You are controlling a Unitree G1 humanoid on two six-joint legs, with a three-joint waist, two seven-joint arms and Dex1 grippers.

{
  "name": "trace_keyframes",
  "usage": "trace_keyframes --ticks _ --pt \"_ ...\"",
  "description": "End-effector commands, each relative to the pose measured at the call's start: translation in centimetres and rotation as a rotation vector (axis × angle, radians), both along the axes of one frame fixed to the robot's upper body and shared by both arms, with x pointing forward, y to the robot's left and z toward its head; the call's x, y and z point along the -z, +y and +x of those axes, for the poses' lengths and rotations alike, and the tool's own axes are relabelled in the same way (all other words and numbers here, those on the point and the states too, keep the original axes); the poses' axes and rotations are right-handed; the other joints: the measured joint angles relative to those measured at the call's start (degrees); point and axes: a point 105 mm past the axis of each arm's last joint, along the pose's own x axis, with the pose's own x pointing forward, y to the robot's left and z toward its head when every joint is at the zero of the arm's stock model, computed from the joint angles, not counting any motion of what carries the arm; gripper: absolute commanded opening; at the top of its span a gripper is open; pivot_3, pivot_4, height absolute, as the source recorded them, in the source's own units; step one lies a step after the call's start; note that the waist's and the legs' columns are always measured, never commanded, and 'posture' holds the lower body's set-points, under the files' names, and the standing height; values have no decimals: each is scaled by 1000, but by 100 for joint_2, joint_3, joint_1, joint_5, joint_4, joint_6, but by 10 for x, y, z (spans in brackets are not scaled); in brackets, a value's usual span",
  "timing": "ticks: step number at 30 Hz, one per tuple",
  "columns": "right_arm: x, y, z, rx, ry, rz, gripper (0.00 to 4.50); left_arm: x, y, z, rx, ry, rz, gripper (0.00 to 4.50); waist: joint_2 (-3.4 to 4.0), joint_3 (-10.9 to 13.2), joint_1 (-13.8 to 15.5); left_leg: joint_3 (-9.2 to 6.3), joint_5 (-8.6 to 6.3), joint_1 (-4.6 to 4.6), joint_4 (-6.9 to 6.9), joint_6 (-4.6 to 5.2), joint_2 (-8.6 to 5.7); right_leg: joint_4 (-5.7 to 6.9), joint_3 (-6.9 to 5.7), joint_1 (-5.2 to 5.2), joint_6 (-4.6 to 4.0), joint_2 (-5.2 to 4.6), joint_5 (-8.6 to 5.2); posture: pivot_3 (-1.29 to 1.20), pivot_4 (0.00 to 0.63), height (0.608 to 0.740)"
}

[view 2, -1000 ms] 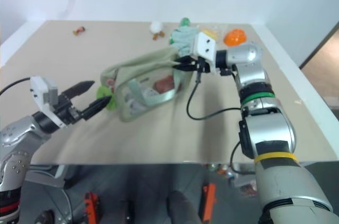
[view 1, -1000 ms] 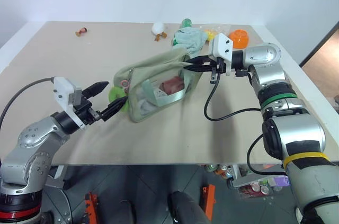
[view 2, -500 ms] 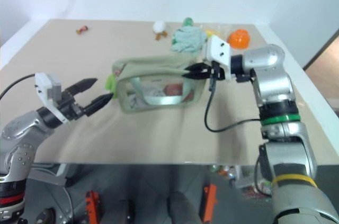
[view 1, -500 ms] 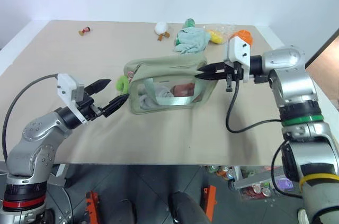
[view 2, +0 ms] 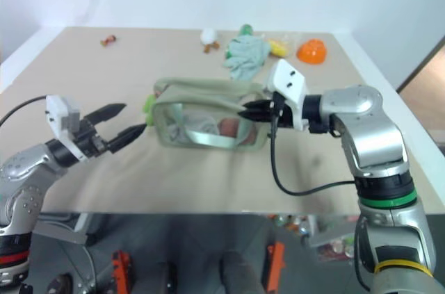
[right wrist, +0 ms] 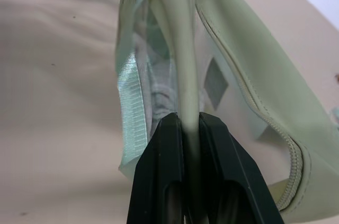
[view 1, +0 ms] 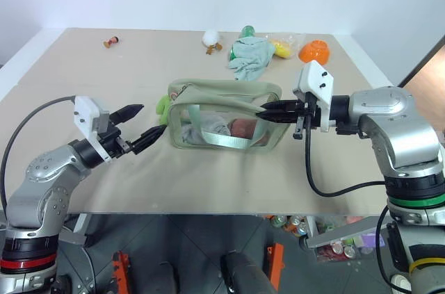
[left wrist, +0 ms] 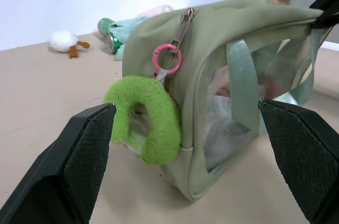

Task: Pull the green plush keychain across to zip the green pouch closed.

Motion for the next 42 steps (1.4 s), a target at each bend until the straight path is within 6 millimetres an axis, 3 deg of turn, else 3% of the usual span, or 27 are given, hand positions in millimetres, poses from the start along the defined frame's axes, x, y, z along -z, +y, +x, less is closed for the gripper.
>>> trace_keyframes --ticks 1,8,16,17,22,23,25,30,37,38,42 --pt "-19 -1 -8 15 -60 32 402 -9 -1 -1 11 -46 7 4500 0 0 3 0 0 0 0 0 0 0 0 0 1 0 0 0 150 739" --pt "2 -4 -7 11 -95 15 402 -9 -3 2 24 -51 8 4500 -3 -2 22 -2 0 -6 -1 0 -7 -2 4 1 10 -3 -7 0 150 739" --pt "13 -15 1 50 -100 45 402 -10 -5 0 38 -52 20 4500 -4 -2 25 -3 0 0 9 0 -8 -2 3 11 10 -4 -4 0 150 739" --pt "13 -16 0 45 -93 54 1017 -10 -5 0 39 -53 20 4500 -4 -3 32 -3 0 0 10 0 -8 -2 3 13 10 -5 -4 0 150 739" --pt "-5 -20 2 96 -159 178 2607 -10 -5 -1 46 -50 29 4500 -3 -2 46 -4 0 -3 10 0 -10 -2 5 10 11 -6 -4 0 150 739" --pt "-6 -21 0 102 -156 190 3157 -10 -5 -1 46 -50 30 4500 -3 -2 54 -5 0 -4 9 0 -10 -1 4 9 11 -6 -4 0 150 739" --pt "-5 -23 -2 119 -162 200 3657 -10 -5 -1 47 -50 31 4500 -3 -2 65 -9 0 -5 8 0 -10 -2 2 10 13 -6 -5 0 150 739" --pt "8 -37 -11 224 -118 252 3657 -10 -5 0 48 -48 35 4500 -3 -2 101 -16 0 -8 4 0 -13 -3 0 10 19 -7 -9 0 150 739" --pt "13 -40 -14 291 -93 345 3657 -10 -6 3 50 -51 41 4500 -4 -2 90 -12 3 -3 9 5 -16 -2 4 12 15 -7 -3 0 150 739" --pt "13 -40 -13 297 -97 358 3144 -10 -6 4 50 -52 41 4500 -4 -2 91 -13 5 -3 9 7 -16 -2 3 13 14 -7 -2 0 150 739" --pt "12 -40 -13 304 -95 390 1856 -10 -6 5 49 -54 44 4500 -4 -2 91 -13 6 -4 11 8 -19 -2 4 13 16 -9 -1 0 150 739"
